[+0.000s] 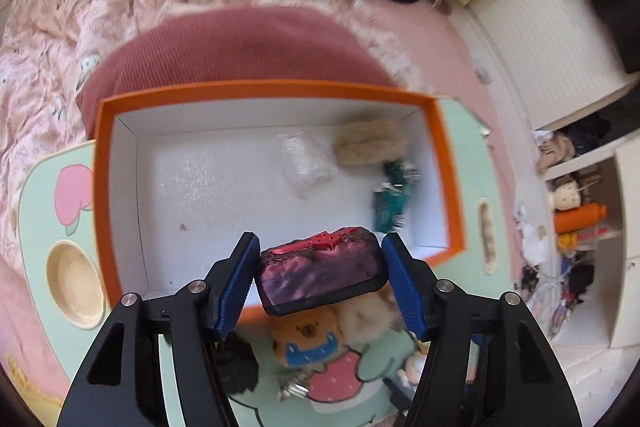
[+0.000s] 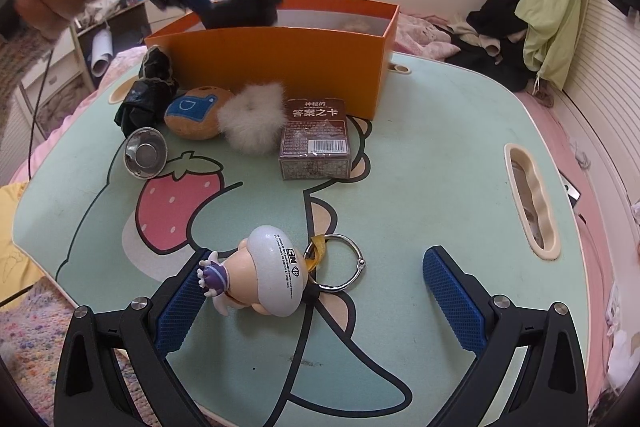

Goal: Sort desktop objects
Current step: 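Lift the pouch out and set it beside the silver piece with the left gripper, then reach into the orange box and grasp the clear plastic bag with the right gripper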

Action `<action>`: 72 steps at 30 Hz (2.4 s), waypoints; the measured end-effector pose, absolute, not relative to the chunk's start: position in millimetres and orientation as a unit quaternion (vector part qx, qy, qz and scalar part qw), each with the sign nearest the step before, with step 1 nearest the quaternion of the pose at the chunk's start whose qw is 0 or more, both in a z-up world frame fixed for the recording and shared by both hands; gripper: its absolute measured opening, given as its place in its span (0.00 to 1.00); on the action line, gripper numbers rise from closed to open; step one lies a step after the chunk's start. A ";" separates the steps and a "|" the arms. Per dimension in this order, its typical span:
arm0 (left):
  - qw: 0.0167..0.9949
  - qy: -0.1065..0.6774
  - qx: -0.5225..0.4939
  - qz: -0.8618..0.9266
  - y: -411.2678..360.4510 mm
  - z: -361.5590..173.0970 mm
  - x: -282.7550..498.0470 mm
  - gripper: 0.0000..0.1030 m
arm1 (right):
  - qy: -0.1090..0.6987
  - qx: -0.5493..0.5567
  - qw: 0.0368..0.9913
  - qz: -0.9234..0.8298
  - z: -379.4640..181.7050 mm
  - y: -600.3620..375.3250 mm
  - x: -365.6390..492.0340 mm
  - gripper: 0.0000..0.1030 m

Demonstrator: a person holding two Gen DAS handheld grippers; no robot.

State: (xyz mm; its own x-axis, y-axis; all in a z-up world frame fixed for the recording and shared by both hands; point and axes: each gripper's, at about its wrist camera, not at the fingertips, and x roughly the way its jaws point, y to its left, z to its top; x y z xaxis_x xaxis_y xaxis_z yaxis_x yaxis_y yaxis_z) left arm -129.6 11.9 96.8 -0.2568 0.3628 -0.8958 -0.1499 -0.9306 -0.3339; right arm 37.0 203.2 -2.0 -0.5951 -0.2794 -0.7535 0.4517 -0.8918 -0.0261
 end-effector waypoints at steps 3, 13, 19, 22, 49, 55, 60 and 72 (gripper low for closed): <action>0.200 -0.096 -0.558 0.800 8.6 120.7 -100.4 0.62 | 0.108 0.400 0.206 -0.887 -2.2 203.2 37.0 1.00; 0.235 -0.036 -0.604 0.761 44.5 48.6 -46.6 0.62 | 0.107 0.400 0.206 -0.887 -2.6 203.2 37.1 1.00; 0.236 -0.041 -0.582 0.777 49.0 45.0 -45.8 0.62 | 0.107 0.400 0.206 -0.887 -2.9 203.8 37.1 1.00; 0.237 -0.062 -0.538 0.807 37.9 66.6 -40.8 0.64 | 0.107 0.400 0.206 -0.887 -2.9 203.2 36.9 1.00; 0.099 0.057 -0.458 0.882 18.2 6.9 19.6 1.00 | 0.107 0.400 0.205 -0.887 -5.1 205.0 35.3 1.00; 0.089 0.049 -0.441 0.892 12.6 6.5 17.5 1.00 | 0.107 0.400 0.205 -0.887 -5.1 204.7 35.4 1.00; 0.089 0.049 -0.438 0.893 15.8 3.9 19.5 1.00 | 0.107 0.400 0.205 -0.887 -5.1 204.8 35.4 1.00; 0.069 0.037 -0.436 0.896 11.9 2.9 21.0 1.00 | 0.109 0.405 0.203 -0.885 -4.2 199.3 23.3 1.00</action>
State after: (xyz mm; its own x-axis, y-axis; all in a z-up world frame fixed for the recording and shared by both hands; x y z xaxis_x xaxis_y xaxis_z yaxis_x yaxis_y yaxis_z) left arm 21.0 11.9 2.9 -0.6096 0.0905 -0.7875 -0.1557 -0.9878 0.0070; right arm 23.3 199.3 -4.2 -0.5894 -0.2697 -0.7615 0.4472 -0.8940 -0.0295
